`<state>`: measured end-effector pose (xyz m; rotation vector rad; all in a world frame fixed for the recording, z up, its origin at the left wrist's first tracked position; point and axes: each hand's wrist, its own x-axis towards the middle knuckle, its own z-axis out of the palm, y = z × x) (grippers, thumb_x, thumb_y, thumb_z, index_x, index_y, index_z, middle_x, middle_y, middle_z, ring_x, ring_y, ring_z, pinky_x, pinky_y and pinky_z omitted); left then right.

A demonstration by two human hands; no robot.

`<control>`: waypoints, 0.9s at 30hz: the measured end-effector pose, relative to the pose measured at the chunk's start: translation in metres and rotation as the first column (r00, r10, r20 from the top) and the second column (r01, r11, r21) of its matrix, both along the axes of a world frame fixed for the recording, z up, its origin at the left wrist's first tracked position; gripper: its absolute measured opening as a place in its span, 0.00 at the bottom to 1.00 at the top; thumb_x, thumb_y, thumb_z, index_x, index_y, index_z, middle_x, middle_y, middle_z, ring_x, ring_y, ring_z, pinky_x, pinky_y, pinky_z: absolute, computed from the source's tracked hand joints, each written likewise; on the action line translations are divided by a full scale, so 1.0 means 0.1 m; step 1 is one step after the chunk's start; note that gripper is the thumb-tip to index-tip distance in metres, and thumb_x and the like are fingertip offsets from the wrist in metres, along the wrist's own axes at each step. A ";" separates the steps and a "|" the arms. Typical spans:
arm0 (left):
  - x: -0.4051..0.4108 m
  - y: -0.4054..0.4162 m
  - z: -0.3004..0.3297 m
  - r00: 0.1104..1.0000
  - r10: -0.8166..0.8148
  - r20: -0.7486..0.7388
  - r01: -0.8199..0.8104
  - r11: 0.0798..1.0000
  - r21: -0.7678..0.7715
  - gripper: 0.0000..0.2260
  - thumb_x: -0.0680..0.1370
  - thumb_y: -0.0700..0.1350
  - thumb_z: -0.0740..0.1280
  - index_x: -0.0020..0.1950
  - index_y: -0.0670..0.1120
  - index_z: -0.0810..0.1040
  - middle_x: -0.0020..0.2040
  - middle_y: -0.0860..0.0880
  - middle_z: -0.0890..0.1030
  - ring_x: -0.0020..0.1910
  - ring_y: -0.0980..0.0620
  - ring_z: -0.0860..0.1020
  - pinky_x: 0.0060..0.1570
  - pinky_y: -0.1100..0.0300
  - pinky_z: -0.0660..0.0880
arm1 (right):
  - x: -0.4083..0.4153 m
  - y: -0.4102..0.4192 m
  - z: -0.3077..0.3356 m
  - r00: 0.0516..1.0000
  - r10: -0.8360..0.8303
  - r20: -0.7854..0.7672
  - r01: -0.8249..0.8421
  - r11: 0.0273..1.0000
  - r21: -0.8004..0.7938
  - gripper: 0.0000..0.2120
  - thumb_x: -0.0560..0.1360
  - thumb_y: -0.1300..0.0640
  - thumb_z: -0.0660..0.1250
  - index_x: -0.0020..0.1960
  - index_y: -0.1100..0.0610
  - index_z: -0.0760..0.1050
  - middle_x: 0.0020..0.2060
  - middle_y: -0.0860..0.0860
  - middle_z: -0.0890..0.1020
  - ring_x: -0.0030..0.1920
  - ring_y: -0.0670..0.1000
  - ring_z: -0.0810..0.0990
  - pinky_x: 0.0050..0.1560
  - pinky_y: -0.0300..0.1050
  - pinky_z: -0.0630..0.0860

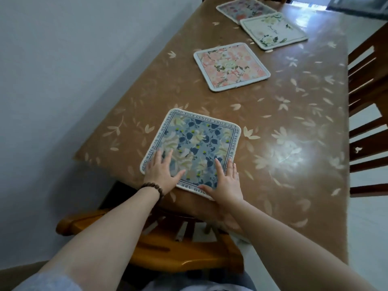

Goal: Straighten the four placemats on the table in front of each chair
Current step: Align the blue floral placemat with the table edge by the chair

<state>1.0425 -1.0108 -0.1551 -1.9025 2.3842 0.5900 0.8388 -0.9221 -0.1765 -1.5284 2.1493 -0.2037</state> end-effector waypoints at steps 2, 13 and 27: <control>0.12 -0.19 -0.04 1.000 -0.001 0.013 0.000 1.000 0.014 0.39 0.71 0.70 0.57 0.76 0.56 0.47 0.77 0.45 0.44 0.75 0.46 0.44 0.71 0.44 0.53 | 0.11 -0.05 -0.01 0.995 -0.101 -0.004 0.101 0.995 0.010 0.50 0.66 0.27 0.61 0.76 0.44 0.37 0.76 0.58 0.38 0.75 0.59 0.37 0.74 0.55 0.43; 0.21 -0.72 -0.18 0.996 0.083 -0.026 -0.078 0.985 0.151 0.39 0.70 0.68 0.62 0.75 0.56 0.50 0.77 0.44 0.49 0.75 0.44 0.46 0.71 0.43 0.50 | 0.45 -0.13 0.01 0.938 -0.346 -0.005 0.346 0.938 0.017 0.47 0.69 0.30 0.61 0.76 0.45 0.39 0.76 0.59 0.38 0.75 0.56 0.38 0.73 0.52 0.39; 0.27 -0.50 -0.06 0.984 0.060 -0.165 -0.046 0.995 0.088 0.30 0.74 0.57 0.65 0.73 0.51 0.61 0.69 0.47 0.67 0.67 0.45 0.62 0.61 0.50 0.67 | 0.16 -0.62 0.05 0.961 -0.275 -0.020 0.272 0.959 -0.082 0.42 0.71 0.30 0.58 0.76 0.43 0.42 0.76 0.56 0.40 0.76 0.56 0.42 0.73 0.52 0.46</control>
